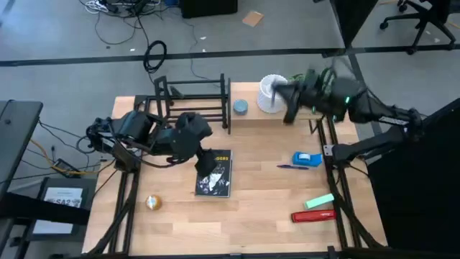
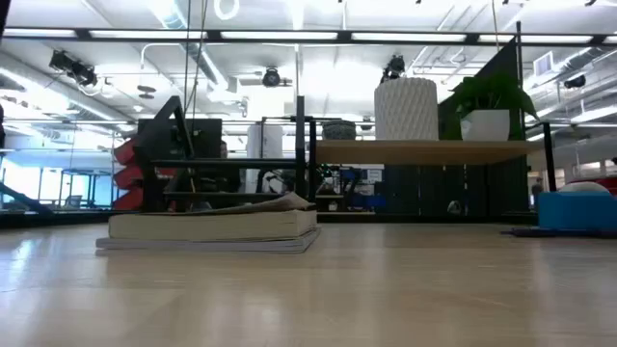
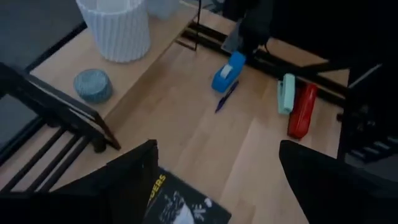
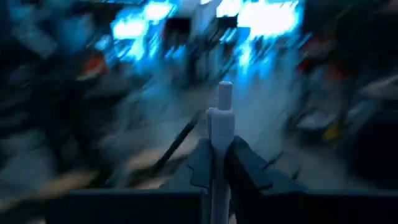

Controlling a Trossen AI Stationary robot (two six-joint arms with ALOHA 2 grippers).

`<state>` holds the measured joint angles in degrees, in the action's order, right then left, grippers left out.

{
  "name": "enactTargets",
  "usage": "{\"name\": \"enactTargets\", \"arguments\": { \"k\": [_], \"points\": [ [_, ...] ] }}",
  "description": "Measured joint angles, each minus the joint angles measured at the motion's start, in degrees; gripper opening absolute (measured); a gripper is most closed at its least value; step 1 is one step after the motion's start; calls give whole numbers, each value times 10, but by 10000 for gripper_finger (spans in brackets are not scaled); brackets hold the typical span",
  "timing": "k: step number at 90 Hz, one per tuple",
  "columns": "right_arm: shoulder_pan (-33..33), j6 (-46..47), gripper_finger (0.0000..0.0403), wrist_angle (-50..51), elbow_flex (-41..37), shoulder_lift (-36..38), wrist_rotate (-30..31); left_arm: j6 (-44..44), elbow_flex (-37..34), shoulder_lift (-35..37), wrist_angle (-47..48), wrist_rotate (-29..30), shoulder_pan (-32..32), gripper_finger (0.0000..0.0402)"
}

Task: Stock shelves
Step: Put the purple pen into the white pen holder on the shelf

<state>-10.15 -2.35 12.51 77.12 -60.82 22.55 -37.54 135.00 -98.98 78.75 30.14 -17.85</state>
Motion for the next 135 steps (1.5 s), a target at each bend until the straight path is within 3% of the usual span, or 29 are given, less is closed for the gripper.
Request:
{"name": "enactTargets", "arguments": {
  "k": [11, 27, 53, 71, 85, 107, 135],
  "points": [
    [-102, -9, 0, 11, -2, -21, -63, -1, 0, 0, -9, 1, 12, 312],
    [-214, -9, 1, 13, -2, -70, -209, -8, 0, 0, -32, 0, 17, 312],
    [-313, -13, 2, 50, -8, -94, -294, -65, 0, 0, -30, 0, 17, 312],
    [-360, 8, 3, 47, -52, -91, -391, -78, 0, 0, -31, 14, 17, 312],
    [-362, 12, 4, -2, -75, -90, -404, -82, 0, 0, -32, 24, 17, 312],
    [-362, 21, 27, 1, -99, -90, -403, -85, 0, 0, -49, 32, 17, 312],
    [-362, -2, 106, -4, -103, -84, -368, -86, 0, 0, -48, 35, 17, 312]
  ]
}}
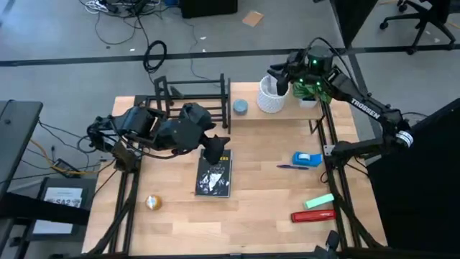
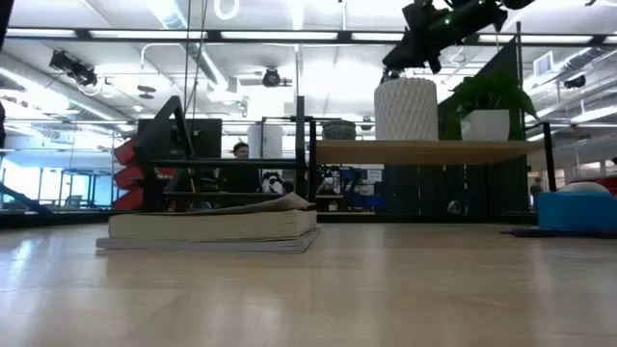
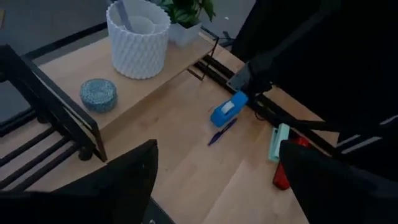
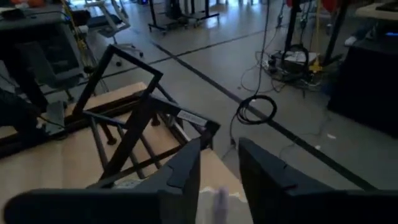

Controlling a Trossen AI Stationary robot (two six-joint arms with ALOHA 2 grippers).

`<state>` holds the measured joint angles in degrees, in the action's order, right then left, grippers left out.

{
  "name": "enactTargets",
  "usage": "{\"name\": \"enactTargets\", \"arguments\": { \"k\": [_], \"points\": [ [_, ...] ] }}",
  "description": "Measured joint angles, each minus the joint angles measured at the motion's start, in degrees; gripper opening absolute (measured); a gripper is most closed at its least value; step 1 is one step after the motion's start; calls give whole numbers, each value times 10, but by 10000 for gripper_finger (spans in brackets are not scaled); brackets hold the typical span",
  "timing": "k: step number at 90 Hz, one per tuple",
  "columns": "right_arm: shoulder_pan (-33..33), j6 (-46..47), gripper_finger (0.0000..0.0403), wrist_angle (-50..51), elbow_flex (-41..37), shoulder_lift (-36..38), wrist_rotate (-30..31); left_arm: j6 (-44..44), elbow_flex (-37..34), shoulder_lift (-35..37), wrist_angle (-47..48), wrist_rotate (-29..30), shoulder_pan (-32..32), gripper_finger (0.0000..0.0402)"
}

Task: Stock shelves
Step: Put the purple pen into the white pen holder on the shelf, then put the violet pen into the white pen holder on the shelf

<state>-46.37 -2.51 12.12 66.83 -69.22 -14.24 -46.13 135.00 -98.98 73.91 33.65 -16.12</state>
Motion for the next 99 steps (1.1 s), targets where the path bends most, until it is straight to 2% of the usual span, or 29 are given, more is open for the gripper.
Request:
{"name": "enactTargets", "arguments": {
  "k": [15, 25, 35, 48, 61, 77, 89, 99],
  "points": [
    [5, -21, 153, 24, 27, 27, 7, 0, 0, 0, 0, 0, 0, 312],
    [30, -28, 167, 50, 71, 54, 8, 7, 0, 0, -1, 0, 0, 312],
    [85, -40, 168, 123, 114, 75, 8, 24, 0, 0, -3, 1, 0, 312],
    [180, -19, 160, 266, 145, 96, 5, 53, 0, 0, -3, 2, 2, 312],
    [277, 79, 153, 387, 146, 115, 4, 75, 0, 0, -4, 2, 7, 312],
    [392, 198, 147, 515, 139, 104, -31, 104, 0, 0, -7, -17, 12, 312],
    [457, 197, 144, 564, 100, 68, -9, 119, 0, 0, -9, -20, 12, 312],
    [487, 147, 147, 562, 56, 29, 5, 120, 0, 0, -9, -20, 12, 312]
  ]
}}
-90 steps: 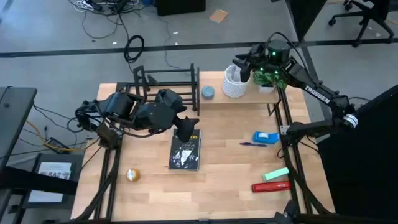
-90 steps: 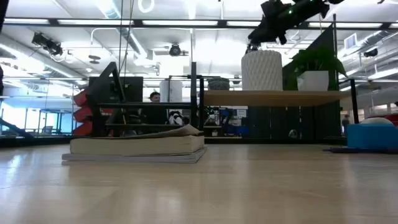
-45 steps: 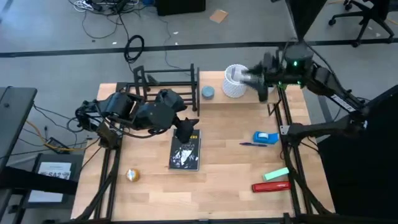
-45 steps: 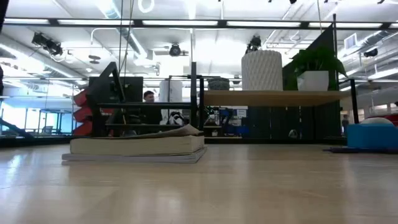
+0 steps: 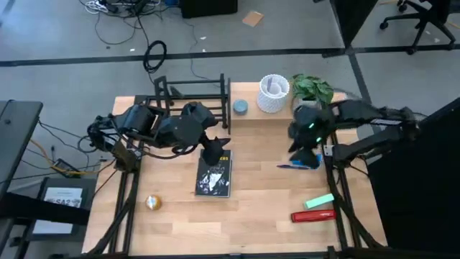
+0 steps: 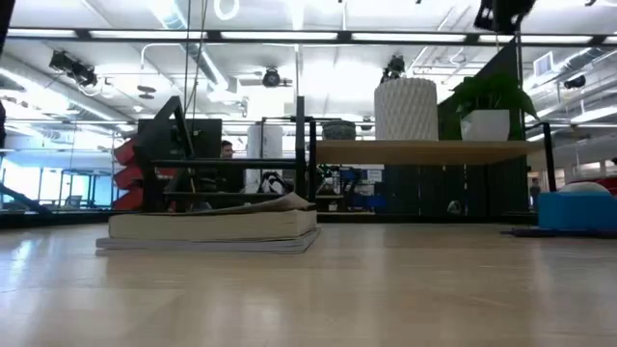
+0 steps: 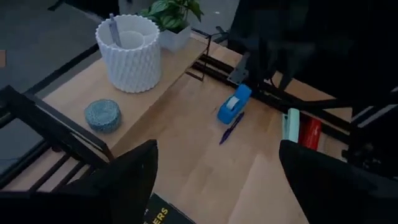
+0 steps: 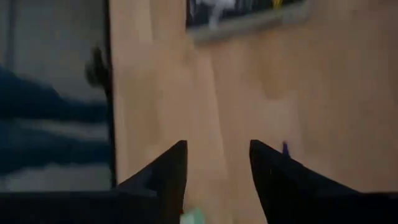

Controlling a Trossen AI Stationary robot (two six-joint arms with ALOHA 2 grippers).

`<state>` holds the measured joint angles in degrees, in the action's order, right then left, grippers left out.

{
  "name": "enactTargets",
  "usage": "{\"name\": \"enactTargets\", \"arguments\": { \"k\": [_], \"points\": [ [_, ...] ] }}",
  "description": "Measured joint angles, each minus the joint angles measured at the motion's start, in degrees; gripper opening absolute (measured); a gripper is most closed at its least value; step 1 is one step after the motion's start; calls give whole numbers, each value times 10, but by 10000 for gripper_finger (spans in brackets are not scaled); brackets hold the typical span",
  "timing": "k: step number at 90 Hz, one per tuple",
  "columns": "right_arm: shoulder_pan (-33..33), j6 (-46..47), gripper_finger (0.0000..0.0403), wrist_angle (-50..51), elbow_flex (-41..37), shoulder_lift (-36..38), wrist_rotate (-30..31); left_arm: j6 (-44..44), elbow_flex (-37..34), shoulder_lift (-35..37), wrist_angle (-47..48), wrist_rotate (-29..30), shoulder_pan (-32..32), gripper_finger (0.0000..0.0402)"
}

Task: Stock shelves
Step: Put the violet pen into the white pen holder on the shelf

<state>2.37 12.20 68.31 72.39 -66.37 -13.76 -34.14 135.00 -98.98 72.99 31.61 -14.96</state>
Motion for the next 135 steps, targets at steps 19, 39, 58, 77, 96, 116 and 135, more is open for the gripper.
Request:
{"name": "enactTargets", "arguments": {
  "k": [19, 39, 58, 77, 96, 116, 135],
  "points": [
    [29, -121, 170, -70, -125, -38, 26, -10, 0, 0, 0, -10, 0, 312],
    [9, -84, 215, -195, -251, -50, 94, -32, 0, 0, 1, -32, 0, 312],
    [0, -43, 202, -229, -300, -116, 118, -54, 0, 0, 2, -34, 0, 312],
    [0, -44, 164, -283, -315, -194, 109, -74, 0, 0, 2, -34, 0, 312],
    [-1, -21, 85, -295, -315, -236, 57, -99, 0, 0, 1, -34, 0, 312],
    [0, 17, 13, -294, -312, -201, 60, -98, 0, 0, 2, -31, 0, 312],
    [-6, 59, 2, -297, -291, -87, 39, -89, 0, 0, 3, -26, 0, 312]
  ]
}}
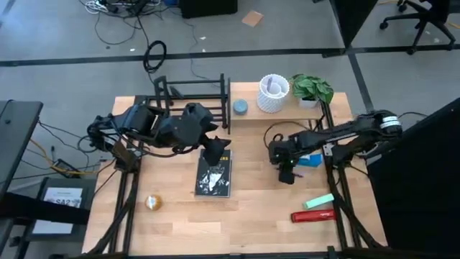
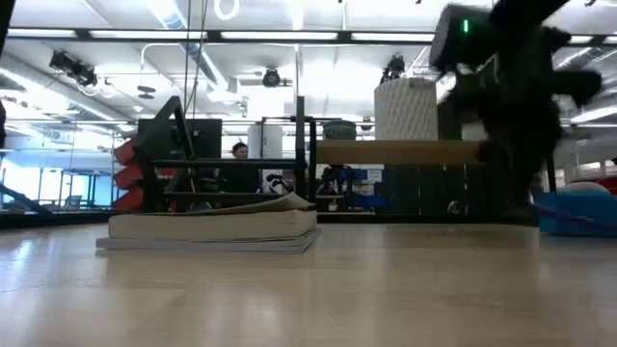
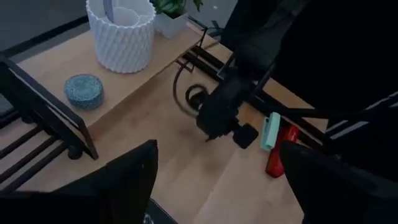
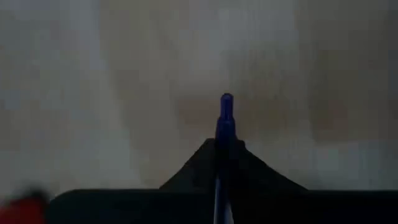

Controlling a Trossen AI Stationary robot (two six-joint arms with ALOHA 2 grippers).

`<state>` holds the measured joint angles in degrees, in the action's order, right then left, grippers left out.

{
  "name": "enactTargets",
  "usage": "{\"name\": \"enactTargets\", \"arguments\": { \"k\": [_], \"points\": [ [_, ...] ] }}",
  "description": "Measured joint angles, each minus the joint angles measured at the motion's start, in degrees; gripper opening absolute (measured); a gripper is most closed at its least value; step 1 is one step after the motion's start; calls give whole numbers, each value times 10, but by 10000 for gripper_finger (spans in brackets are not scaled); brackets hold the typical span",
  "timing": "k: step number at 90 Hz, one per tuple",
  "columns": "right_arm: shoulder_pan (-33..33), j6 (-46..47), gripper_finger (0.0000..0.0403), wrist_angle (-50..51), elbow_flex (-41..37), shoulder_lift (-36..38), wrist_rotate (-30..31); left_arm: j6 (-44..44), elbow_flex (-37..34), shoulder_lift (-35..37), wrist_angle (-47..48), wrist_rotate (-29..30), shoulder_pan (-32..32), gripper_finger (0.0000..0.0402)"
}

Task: Stock shelves
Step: Put the violet pen into the white pen holder on the shelf

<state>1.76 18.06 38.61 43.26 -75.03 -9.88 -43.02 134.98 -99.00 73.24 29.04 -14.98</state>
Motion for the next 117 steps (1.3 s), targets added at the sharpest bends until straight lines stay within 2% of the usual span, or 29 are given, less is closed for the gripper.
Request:
{"name": "enactTargets", "arguments": {
  "k": [25, 39, 50, 57, 78, 89, 98, 107, 117],
  "points": [
    [0, 74, 1, 5, 16, 151, 8, 22, 0, 0, -2, 3, 0, 312],
    [0, 75, 1, 19, 16, 174, 17, 24, 0, 0, -1, 4, 0, 312],
    [10, 11, 4, -6, 16, 143, 5, 25, 0, 0, 0, 5, 0, 312],
    [22, -32, 19, -52, 16, 111, -9, 26, 0, 0, -1, 5, 0, 312],
    [91, -164, 125, -229, 5, -14, -39, 20, 0, 0, -1, -3, 0, 312],
    [122, -151, 180, -269, -11, -69, -7, 8, 0, 0, 4, -19, 0, 312],
    [141, -133, 208, -325, -24, -106, 4, 5, 0, 0, 5, -32, 0, 312],
    [155, -103, 215, -377, -43, -132, 57, -3, 0, 0, 6, -37, 0, 312],
    [161, -61, 205, -419, -71, -144, 109, -20, 0, 0, 8, -38, 0, 312]
  ]
}}
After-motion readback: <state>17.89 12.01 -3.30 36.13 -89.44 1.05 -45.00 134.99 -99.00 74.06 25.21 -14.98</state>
